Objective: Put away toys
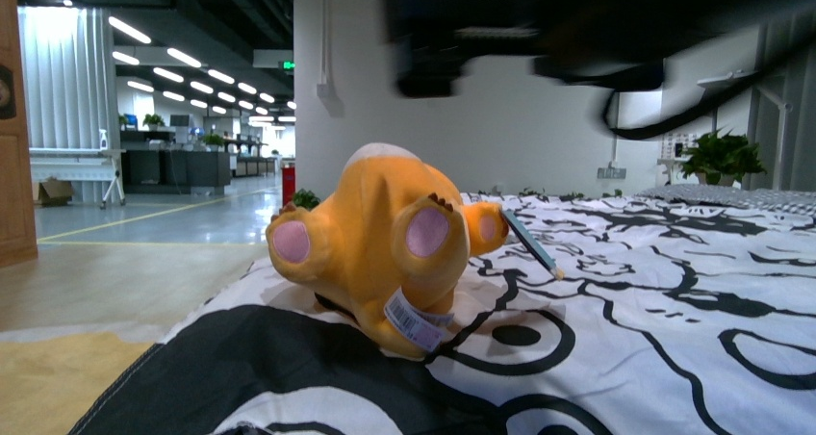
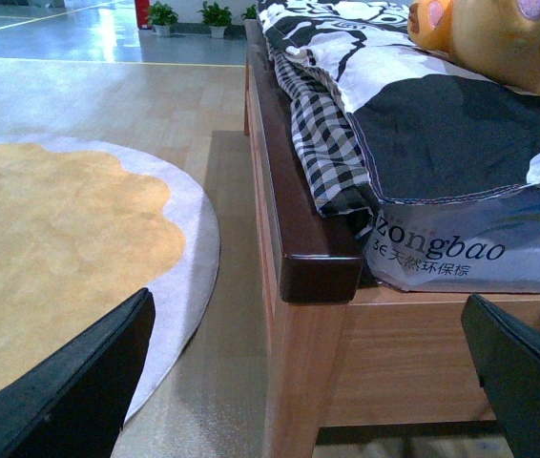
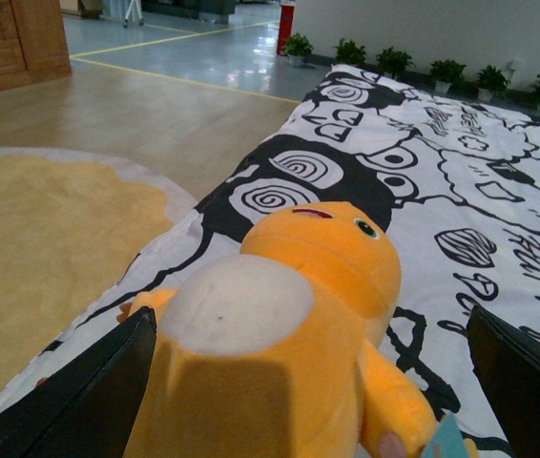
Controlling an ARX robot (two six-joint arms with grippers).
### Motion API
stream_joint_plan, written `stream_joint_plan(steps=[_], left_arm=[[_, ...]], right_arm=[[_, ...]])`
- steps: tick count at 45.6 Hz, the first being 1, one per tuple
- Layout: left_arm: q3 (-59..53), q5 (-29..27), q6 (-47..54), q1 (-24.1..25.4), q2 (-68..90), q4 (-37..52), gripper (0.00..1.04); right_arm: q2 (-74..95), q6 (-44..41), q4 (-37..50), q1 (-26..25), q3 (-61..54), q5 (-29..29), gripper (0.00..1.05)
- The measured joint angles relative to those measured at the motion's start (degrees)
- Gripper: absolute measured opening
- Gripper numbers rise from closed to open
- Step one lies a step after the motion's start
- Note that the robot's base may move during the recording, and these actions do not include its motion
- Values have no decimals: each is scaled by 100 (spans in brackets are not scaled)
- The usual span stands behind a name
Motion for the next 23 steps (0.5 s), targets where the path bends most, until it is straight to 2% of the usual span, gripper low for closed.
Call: stream_joint_plan(steps=[23], left_arm=[[0,0,0,0,0,0,99]], right_arm=[[1506,131,-321,76,1222,544,99]])
